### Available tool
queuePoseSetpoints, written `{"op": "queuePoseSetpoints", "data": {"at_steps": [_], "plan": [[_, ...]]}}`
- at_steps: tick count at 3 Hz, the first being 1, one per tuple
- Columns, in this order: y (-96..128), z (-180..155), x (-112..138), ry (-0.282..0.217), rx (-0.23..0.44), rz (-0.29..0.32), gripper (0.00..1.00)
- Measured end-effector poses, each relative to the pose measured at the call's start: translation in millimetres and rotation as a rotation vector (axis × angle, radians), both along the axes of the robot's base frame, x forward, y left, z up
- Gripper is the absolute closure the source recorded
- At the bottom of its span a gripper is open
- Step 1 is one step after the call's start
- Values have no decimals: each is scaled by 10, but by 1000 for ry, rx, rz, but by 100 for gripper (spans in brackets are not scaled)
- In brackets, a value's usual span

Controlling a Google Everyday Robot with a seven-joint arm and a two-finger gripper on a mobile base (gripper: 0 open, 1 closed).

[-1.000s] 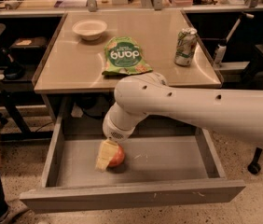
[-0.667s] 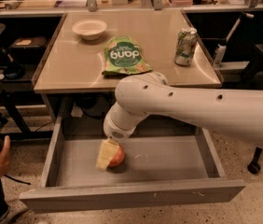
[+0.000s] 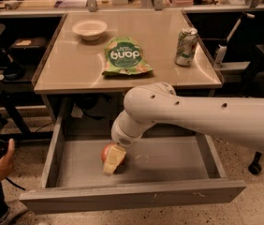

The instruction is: Pick apple from top drawer and place on counter

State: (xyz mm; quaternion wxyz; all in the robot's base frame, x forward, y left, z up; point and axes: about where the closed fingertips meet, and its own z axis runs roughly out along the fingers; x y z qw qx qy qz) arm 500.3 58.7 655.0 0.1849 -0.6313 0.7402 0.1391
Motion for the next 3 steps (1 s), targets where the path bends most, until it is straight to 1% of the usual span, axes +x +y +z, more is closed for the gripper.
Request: {"op": "queuePoseSetpoints", "data": {"at_steps": [1,2,3], "plan": [[-67,-114,-2,10,3,-19,0],[-42,-231,-41,29,15,-22,0],[38,-306,-90,48,28,-12,0]]}}
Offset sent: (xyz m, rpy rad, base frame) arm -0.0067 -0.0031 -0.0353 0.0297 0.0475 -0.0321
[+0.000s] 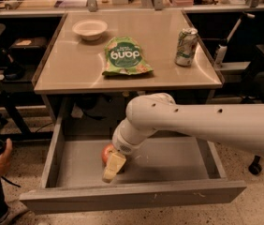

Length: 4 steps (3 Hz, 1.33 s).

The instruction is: Pick apple from top drawer and place on counter

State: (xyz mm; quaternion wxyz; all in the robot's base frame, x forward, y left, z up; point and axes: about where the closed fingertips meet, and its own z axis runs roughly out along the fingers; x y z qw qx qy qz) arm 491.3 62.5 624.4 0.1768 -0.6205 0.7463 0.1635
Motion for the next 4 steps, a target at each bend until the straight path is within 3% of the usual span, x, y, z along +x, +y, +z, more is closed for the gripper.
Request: {"op": "queuePoseSetpoints", "data": {"at_steps": [2,4], "plan": [[155,-86,-78,30,30,21,0],[155,-86,-78,30,30,21,43]]}}
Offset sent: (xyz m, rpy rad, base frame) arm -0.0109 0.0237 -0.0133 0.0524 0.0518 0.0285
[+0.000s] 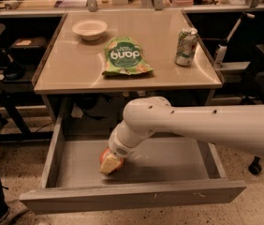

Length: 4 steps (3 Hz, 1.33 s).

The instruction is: Pick apple from top drawer and place on counter

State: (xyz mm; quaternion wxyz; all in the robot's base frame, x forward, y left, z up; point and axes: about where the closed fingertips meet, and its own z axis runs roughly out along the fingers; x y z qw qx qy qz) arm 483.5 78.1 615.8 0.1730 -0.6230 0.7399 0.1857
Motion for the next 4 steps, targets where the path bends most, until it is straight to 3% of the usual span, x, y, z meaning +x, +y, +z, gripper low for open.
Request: {"op": "queuePoseSetpoints", "data": {"at_steps": [2,3,4], "plan": [[0,0,0,0,0,0,89],[0,0,0,0,0,0,100],[1,2,-1,0,0,0,100]]}}
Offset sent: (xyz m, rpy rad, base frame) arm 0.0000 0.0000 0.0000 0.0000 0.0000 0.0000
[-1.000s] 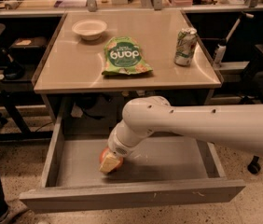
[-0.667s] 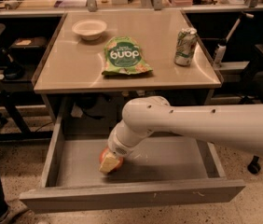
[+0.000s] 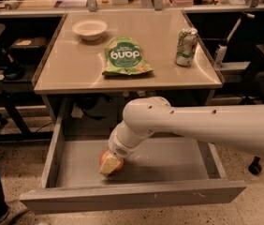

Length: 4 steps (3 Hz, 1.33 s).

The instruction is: Pick apple from top drawer and place on counter

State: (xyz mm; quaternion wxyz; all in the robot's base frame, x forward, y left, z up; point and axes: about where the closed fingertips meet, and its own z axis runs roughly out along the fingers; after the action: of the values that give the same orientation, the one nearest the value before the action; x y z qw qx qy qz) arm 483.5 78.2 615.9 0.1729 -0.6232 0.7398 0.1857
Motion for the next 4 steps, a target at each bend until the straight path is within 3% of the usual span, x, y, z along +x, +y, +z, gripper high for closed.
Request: {"op": "queuePoseSetpoints", "data": {"at_steps": [1,3,4], "plan": [[75,182,-18,-1,-14,23,100],[318,1195,5,-16,-70,50,100],[343,1283,19,-27,-67,61,100]]}}
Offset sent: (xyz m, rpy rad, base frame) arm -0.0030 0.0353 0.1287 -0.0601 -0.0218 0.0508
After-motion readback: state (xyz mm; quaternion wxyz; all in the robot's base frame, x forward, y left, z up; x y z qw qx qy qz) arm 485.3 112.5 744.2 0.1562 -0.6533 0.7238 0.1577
